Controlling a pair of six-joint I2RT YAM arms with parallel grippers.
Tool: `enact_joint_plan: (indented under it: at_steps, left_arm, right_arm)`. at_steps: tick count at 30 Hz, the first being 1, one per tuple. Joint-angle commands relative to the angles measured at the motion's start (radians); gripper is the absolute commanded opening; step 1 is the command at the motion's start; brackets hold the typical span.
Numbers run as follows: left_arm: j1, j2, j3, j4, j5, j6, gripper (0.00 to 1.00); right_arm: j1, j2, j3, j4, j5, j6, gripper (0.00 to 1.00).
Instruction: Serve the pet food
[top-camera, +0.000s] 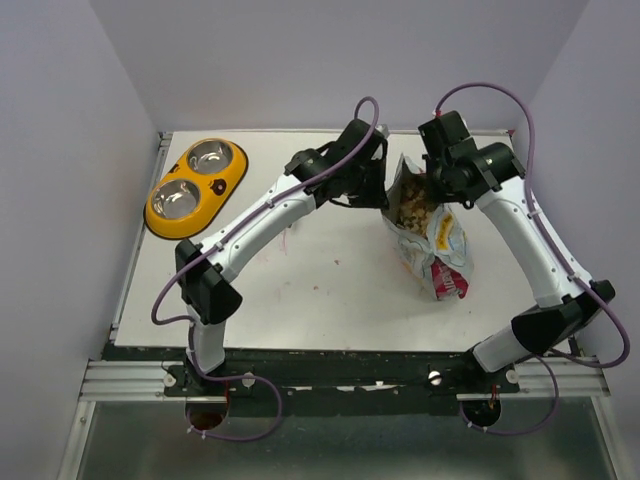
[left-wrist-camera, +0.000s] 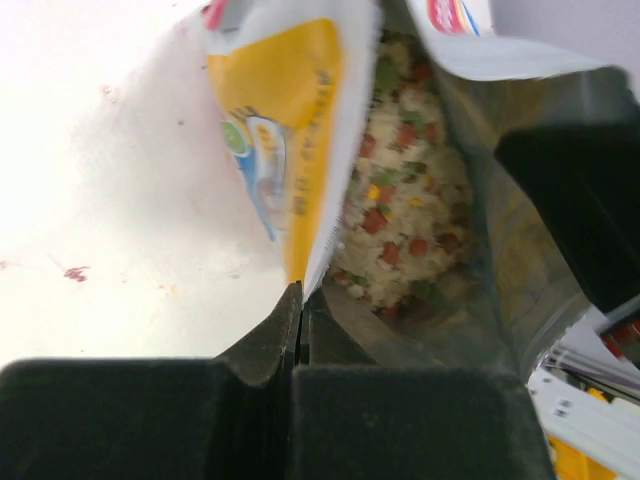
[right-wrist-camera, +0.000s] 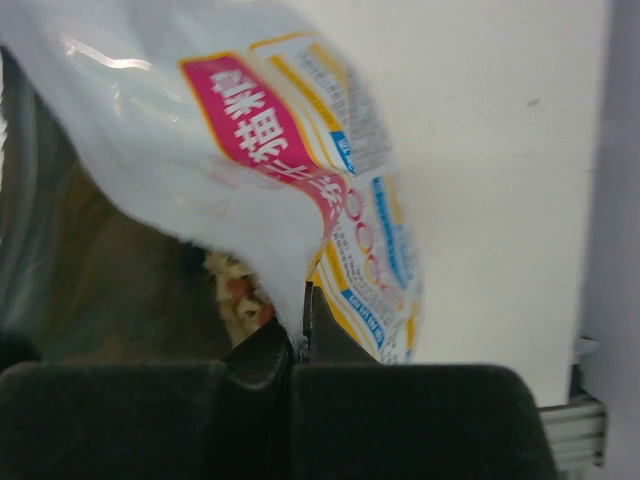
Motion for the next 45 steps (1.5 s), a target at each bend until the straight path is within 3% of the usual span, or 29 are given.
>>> enact_joint_plan:
  at_steps: [1, 4, 6, 11, 15, 20, 25, 33, 45]
  left_arm:
    - [0.07, -0.206, -0.254, 0.087, -0.022, 0.051, 0.0]
    - [0.115, -0.327, -0.441, 0.137, -0.004, 0.092, 0.03]
    - [0.136, -0.397, -0.521, 0.151, 0.009, 0.129, 0.15]
    - [0.198, -0.626, -0.745, 0.249, 0.09, 0.143, 0.52]
    - [0.259, -0.746, -0.881, 0.341, 0.196, 0.08, 0.63]
    - [0.264, -0.752, -0.996, 0.427, 0.218, -0.007, 0.65]
    - [0.333, -0.737, -1.033, 0.427, 0.191, -0.076, 0.54]
    - [0.443, -0.721, -1.049, 0.416, 0.293, -0.023, 0.57]
    - [0.46, -0.764, -1.184, 0.412, 0.379, -0.009, 0.52]
  right_arm:
    - [0.025, -0.176, -0.23, 0.336, -0.417, 0.017, 0.01]
    - [0.04, -0.217, -0.437, 0.465, -0.587, 0.064, 0.01]
    - [0.045, -0.233, -0.521, 0.518, -0.65, 0.075, 0.01]
    - [0.046, -0.237, -0.575, 0.563, -0.725, 0.066, 0.01]
    - [0.053, -0.168, -0.523, 0.514, -0.771, 0.045, 0.01]
    - [0.059, -0.125, -0.471, 0.508, -0.788, -0.017, 0.01]
    - [0.068, -0.087, -0.411, 0.48, -0.941, -0.164, 0.01]
    - [0.161, -0.165, -0.634, 0.589, -1.075, -0.173, 0.01]
    - [0.175, -0.262, -0.611, 0.436, -0.702, 0.008, 0.01]
